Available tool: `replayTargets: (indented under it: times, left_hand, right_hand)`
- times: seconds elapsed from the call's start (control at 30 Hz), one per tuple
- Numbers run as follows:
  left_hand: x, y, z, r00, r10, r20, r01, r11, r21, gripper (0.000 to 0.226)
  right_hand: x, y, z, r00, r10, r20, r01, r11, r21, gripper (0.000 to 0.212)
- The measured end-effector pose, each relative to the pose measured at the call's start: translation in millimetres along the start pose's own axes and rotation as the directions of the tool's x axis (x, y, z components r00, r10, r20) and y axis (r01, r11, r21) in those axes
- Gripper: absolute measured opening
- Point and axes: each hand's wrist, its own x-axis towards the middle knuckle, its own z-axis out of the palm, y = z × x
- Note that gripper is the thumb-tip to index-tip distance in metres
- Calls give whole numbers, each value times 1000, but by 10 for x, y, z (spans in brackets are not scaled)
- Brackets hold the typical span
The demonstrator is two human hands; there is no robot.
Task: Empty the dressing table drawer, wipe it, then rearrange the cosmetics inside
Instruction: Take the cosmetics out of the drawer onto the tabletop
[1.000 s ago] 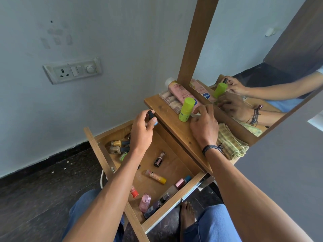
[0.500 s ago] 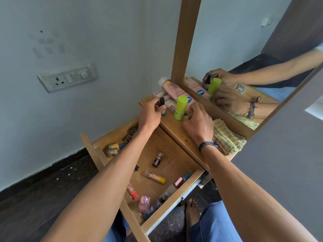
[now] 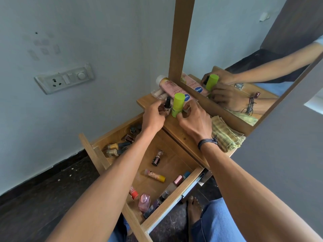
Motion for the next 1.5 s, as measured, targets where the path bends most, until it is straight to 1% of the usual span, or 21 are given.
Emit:
replayTargets:
  times: [0.13,0.33,0.43,0.53,0.6,0.73,0.77,0.83,0.9,1.0,1.1,1.17,1.23,1.37,1.5]
  left_hand:
    - [-2,-20,-17,1000,18,17,-18,1000,-4,47]
    - [-25,-32,-25,1000,11,19,-10,1000,-26,50]
    - [-79,-48,-48,1000,11,-11,-11,999,-38,50]
    - [-194,-73,-116,997,-6,-78,3,1000,-31,46]
    - [-296,-84,-183,993,-19,-116,15,999,-38,44]
    - [-523,-99,-356,982,-98,-160,83,992,-96,42]
    - [-587,-108,-407,978,-125,-166,109,989,-100,40]
    - [-717,-155,-493,972,-163,-172,152,986,-74,38]
    - [-847,-233,-540,974,-186,-132,186,982,-13,36]
    - [-1035,-341,-490,980,-196,38,185,964,192,32]
    - [-1180,-363,-337,939,-247,238,122,890,440,40]
    - [-1237,-372,-241,908,-278,313,84,854,514,50]
    - [-1268,-371,-200,893,-293,341,64,834,549,56]
    - [-1284,-362,-213,889,-302,344,33,792,610,54]
    - [-1266,-301,-225,886,-311,343,34,784,620,55]
  right_hand:
    - [1,-3,0,1000,-16,11,16,1000,-14,30]
    - [-1,-17,1,1000,-20,19,21,999,-44,24]
    - [7,-23,-1,1000,1,28,0,999,-53,22]
    - [6,-20,-10,1000,7,25,-6,999,-44,20]
    - [1,-12,-10,1000,-11,11,12,999,-37,24]
    - [12,-9,2,1000,-15,25,17,998,-62,46]
    - [20,-9,8,999,-8,31,11,997,-74,48]
    - [29,-9,23,999,3,33,0,997,-81,46]
    - [19,-15,26,999,4,34,-1,997,-79,41]
    - [3,-27,15,999,-18,28,20,997,-79,35]
    - [-19,-41,7,999,-44,20,45,995,-85,33]
    - [-38,-52,2,998,-60,9,61,995,-78,32]
    - [-55,-60,-2,997,-78,-8,78,995,-65,32]
    - [-72,-69,-11,994,-106,-18,105,993,-59,30]
    - [-82,-73,-20,991,-130,-9,129,989,-69,30]
